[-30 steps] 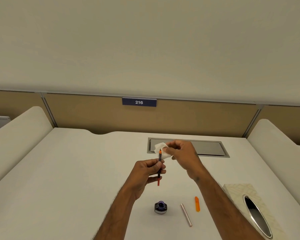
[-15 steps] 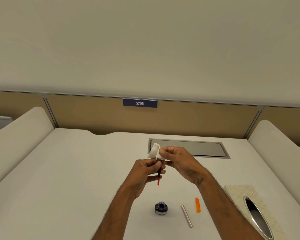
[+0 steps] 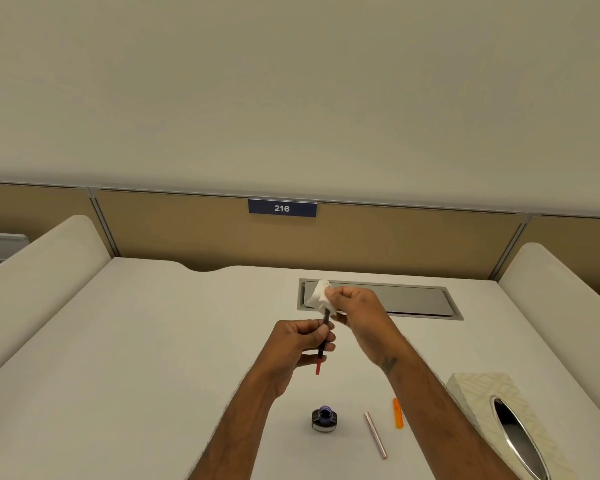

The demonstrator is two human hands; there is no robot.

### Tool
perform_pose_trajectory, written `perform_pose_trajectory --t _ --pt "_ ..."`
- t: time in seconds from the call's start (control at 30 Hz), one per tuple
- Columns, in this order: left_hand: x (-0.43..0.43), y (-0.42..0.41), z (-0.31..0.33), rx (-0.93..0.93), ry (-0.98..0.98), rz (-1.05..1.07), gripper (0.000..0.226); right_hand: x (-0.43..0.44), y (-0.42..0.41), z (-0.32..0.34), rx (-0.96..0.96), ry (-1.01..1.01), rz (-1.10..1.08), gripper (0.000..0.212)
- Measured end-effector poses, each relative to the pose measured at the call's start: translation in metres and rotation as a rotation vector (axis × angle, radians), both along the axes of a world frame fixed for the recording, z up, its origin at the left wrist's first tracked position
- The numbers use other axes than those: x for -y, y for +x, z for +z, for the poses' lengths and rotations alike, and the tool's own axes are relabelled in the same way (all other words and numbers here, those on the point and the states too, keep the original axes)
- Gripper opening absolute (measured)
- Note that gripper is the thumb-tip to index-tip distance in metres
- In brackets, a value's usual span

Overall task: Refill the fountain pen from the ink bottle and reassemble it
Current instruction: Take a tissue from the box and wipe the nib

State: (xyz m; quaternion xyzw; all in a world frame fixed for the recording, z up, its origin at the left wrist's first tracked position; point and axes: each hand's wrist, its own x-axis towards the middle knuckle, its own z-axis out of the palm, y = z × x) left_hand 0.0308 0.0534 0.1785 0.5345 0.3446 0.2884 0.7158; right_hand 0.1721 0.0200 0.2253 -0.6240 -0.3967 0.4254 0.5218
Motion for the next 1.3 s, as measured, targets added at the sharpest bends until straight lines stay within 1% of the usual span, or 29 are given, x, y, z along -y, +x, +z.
perform_pose_trajectory --t 0.07,0.13,0.17,0.2,0.3,0.37,0.4,0.5,0.63,0.7,0.8,0.97,1.07,1.17,1.23,1.3 --pt "0.002 -0.001 -0.002 0.002 -0.018 -0.001 0.018 -0.002 0.006 0.008 -0.066 0.028 -0.043 0.028" --pt "0.002 -0.002 -0.004 0.016 -0.034 0.009 0.019 -0.003 0.012 0.013 -0.13 0.035 -0.096 0.021" --pt "0.002 -0.003 -0.004 0.026 -0.038 0.012 0.019 -0.002 0.015 0.012 -0.123 0.03 -0.124 0.018" --pt "0.001 -0.003 -0.004 0.035 -0.037 0.013 0.019 -0.002 0.017 0.01 -0.078 0.017 -0.15 0.016" --pt "-0.001 -0.001 -0.001 0.042 -0.019 0.005 0.02 0.001 0.014 0.003 0.137 0.013 -0.187 0.013" --pt "-0.001 0.0 0.001 0.041 -0.009 0.0 0.02 0.004 0.008 0.002 0.201 0.018 -0.139 0.014" --pt "-0.001 0.001 0.002 0.039 -0.006 0.0 0.02 0.006 0.006 0.003 0.199 0.009 -0.093 0.017" --pt "-0.002 0.0 0.001 0.029 -0.002 0.019 0.021 0.013 0.002 0.008 0.105 0.002 0.033 0.024" --pt "-0.002 -0.002 -0.002 -0.007 0.017 0.043 0.02 0.015 0.001 0.008 0.193 0.004 0.076 0.025" --pt "-0.002 -0.002 -0.003 -0.016 0.025 0.054 0.02 0.013 0.001 0.007 0.206 -0.008 0.08 0.024" --pt "-0.002 -0.002 -0.002 -0.015 0.027 0.06 0.019 0.012 0.004 0.008 0.147 -0.009 0.063 0.024" --pt "-0.006 -0.007 -0.003 -0.012 0.009 0.092 0.018 0.012 0.01 0.014 -0.101 0.059 -0.002 0.025" --pt "-0.007 -0.006 -0.004 -0.01 0.005 0.101 0.018 0.013 0.012 0.015 -0.158 0.091 0.006 0.019" --pt "-0.006 -0.001 -0.002 -0.001 0.018 0.102 0.018 0.012 0.006 0.012 -0.054 0.125 0.003 0.011" --pt "-0.004 0.002 0.0 0.002 0.023 0.096 0.017 0.01 0.002 0.007 0.091 0.131 -0.025 0.009" --pt "-0.003 0.003 0.001 0.0 0.024 0.095 0.016 0.008 0.002 0.002 0.226 0.13 -0.098 0.007"
